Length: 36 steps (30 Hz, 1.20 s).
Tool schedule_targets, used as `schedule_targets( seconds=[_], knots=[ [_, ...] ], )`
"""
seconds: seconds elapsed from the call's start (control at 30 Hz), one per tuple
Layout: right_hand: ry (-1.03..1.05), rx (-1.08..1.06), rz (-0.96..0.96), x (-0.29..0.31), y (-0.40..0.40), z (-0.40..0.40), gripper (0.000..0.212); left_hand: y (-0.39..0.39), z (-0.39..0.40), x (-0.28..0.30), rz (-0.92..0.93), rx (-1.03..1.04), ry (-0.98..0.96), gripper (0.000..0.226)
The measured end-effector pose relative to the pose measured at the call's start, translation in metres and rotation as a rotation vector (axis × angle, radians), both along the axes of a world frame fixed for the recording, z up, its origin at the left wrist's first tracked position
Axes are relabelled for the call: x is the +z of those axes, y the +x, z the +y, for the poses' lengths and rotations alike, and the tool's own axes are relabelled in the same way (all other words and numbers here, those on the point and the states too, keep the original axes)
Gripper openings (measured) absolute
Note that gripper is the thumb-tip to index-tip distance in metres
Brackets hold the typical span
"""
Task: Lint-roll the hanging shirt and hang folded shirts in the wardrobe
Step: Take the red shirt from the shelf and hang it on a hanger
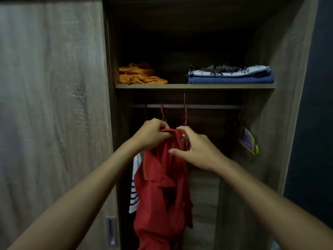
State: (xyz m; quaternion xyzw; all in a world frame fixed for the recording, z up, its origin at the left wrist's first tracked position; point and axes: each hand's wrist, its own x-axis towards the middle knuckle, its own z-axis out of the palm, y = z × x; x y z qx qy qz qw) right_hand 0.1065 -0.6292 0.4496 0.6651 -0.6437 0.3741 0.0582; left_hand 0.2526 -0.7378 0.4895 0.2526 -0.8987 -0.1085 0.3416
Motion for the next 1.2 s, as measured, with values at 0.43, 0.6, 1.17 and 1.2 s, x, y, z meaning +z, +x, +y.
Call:
schedule_targets(
  seconds=[0.43,0.6,1.17,1.2],
  knots=[
    [0.079,0.205,-0.262,-0.001,-0.020,-0.008,0.050,0.051,-0.013,-0.011,0.010,0.013,-0.077,0.018],
    [0.165,-0.057,0.193,-0.005,-0.047,-0.013,0.012,0.050,-0.036,-0.017,0.070,0.184,-0.190,0.023],
    [0.233,-0.628,0.198,-0.033,-0.113,0.014,0.020,-0.007,-0.039,-0.030,0.120,0.043,-0.140,0.030],
    [0.237,-0.638,0.191,-0.032,-0.119,0.015,0.021,-0.016,-0.039,-0.029,0.117,0.034,-0.136,0.028]
  ],
)
